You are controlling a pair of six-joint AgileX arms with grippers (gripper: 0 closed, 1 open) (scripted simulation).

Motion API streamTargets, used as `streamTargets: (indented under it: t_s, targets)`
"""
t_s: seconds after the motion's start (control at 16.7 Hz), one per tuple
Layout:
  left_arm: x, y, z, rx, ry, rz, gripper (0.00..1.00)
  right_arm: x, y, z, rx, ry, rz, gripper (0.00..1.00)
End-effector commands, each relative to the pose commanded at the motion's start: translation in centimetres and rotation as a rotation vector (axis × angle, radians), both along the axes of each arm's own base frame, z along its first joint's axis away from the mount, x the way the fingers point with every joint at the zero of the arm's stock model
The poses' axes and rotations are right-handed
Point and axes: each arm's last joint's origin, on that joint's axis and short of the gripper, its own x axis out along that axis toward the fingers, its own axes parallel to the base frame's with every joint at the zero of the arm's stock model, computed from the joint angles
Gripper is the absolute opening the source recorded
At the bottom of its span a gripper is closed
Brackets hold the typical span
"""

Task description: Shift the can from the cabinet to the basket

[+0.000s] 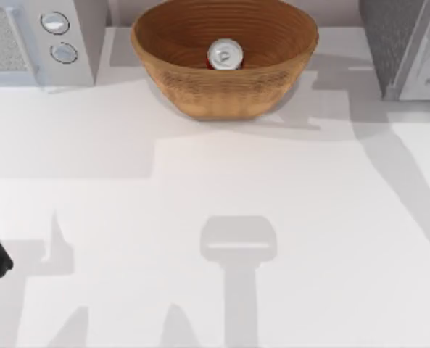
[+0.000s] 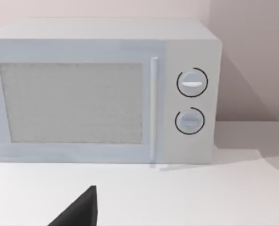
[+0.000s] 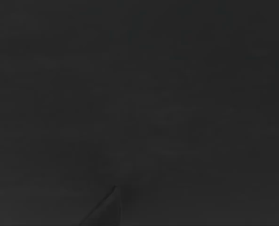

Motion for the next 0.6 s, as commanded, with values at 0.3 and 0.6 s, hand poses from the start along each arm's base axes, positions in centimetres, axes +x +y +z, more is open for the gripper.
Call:
streamTargets:
  t_s: [0.3,0.6]
  targets:
    - [0.0,0.0,0.0,0.0,0.0,0.0,1.0,-1.5,-1.0,-0.9,0.001,-0.004,0.007,1.0]
    - [0.0,0.0,0.0,0.0,0.0,0.0,1.0,-5.9,-3.8,-5.7,-0.008,0.017,0.011,1.0]
